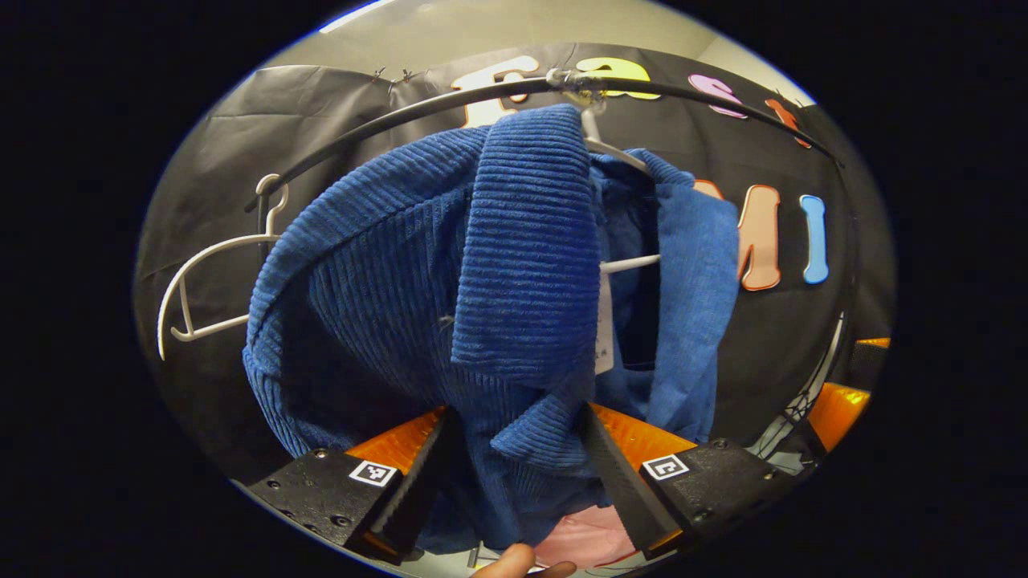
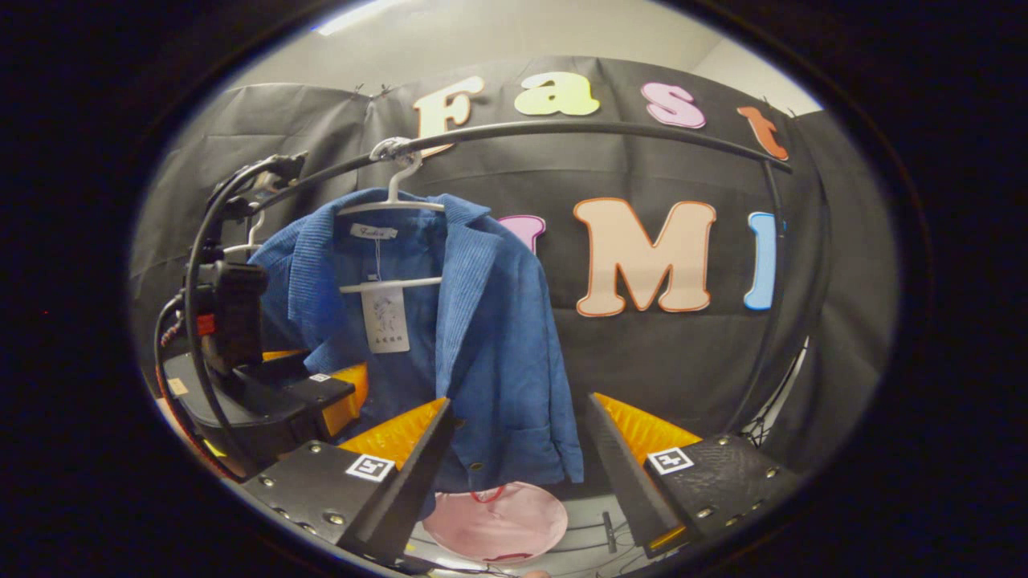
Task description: Grasp the clothes on the hanger with both hands and then place them into the laundry hamper below.
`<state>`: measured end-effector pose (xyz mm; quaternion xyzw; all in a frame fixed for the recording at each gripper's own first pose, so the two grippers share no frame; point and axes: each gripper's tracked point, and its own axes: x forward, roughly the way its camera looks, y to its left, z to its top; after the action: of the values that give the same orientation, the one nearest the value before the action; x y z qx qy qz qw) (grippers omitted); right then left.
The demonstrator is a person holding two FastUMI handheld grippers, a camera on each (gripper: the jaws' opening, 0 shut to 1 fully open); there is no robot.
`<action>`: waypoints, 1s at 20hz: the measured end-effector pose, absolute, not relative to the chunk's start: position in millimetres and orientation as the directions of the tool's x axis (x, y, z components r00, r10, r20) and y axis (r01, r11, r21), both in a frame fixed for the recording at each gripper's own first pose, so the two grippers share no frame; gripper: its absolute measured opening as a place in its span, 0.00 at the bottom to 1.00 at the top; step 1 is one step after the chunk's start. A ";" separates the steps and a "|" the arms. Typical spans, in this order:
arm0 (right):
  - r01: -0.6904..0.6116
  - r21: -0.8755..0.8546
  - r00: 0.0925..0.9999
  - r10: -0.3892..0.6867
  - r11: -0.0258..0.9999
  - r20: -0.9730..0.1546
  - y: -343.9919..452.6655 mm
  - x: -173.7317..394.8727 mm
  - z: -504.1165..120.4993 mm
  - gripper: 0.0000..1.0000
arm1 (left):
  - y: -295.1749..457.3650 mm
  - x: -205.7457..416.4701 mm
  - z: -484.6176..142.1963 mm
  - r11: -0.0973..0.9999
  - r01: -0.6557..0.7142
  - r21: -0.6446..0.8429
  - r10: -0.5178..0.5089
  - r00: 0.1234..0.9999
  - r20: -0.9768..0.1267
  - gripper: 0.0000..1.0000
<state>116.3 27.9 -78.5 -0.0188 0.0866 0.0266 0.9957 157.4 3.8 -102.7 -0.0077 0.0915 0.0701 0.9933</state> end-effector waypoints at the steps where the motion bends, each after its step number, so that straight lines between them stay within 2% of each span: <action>1: -0.069 -0.019 0.983 0.065 0.997 -0.169 34.3 124.3 -79.8 1.00 | 6.5 159.9 -104.4 0.989 -0.150 -0.006 0.147 0.971 -0.190 0.95; 2: -0.082 -0.004 0.983 0.080 0.997 -0.166 42.4 132.2 -82.0 0.99 | 8.4 161.0 -105.2 0.989 -0.147 -0.018 0.141 0.970 -0.196 0.94; 3: -0.090 0.008 0.983 0.090 0.996 -0.162 48.3 141.3 -81.6 0.94 | 8.4 161.0 -103.8 0.990 -0.139 -0.038 0.129 0.973 -0.192 0.96; 4: -0.097 0.018 0.982 0.098 0.995 -0.161 53.4 151.2 -82.2 0.94 | 7.4 161.3 -100.6 0.991 -0.122 -0.062 0.109 0.977 -0.182 0.89; 6: -0.109 0.041 0.982 0.114 0.993 -0.150 63.9 167.3 -84.0 0.94 | 9.9 159.5 -95.2 0.992 -0.096 -0.086 0.081 0.982 -0.168 0.83; 7: -0.115 0.046 0.982 0.121 0.992 -0.143 69.6 174.6 -83.6 0.99 | 12.9 160.1 -94.3 0.993 -0.087 -0.085 0.071 0.982 -0.174 0.76; 8: -0.121 0.045 0.983 0.126 0.992 -0.134 74.9 181.1 -82.5 0.93 | 12.0 160.2 -91.5 0.994 -0.060 -0.097 0.044 0.986 -0.161 0.70; 11: -0.109 0.051 0.987 0.114 0.993 -0.111 76.5 199.1 -78.2 0.93 | 8.9 156.7 -89.4 0.992 0.000 -0.128 -0.021 0.987 -0.162 0.41; 12: -0.105 0.062 0.989 0.111 0.993 -0.100 76.1 204.3 -77.5 0.99 | 6.6 153.5 -90.7 0.988 0.029 -0.153 -0.057 0.983 -0.177 0.31; 15: -0.074 0.085 0.994 0.081 0.994 -0.071 71.0 225.5 -70.2 0.99 | 0.1 140.5 -89.6 0.973 0.118 -0.201 -0.156 0.970 -0.184 0.27; 16: -0.064 0.084 0.995 0.070 0.994 -0.076 68.6 231.9 -71.6 0.99 | -0.4 134.3 -91.7 0.970 0.138 -0.200 -0.179 0.963 -0.202 0.19; 18: -0.049 0.084 0.995 0.055 0.995 -0.082 65.2 243.7 -74.1 1.00 | -3.8 124.0 -91.4 0.961 0.182 -0.206 -0.226 0.950 -0.216 0.10; 20: -0.053 0.085 0.995 0.060 0.995 -0.083 64.7 251.9 -71.8 0.97 | -7.4 111.2 -86.8 0.951 0.224 -0.215 -0.269 0.939 -0.212 0.06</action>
<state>251.9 64.7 -71.8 0.0416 0.0428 0.0282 0.9978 111.2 -7.4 -86.8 -0.0942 0.1204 -0.1259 0.9802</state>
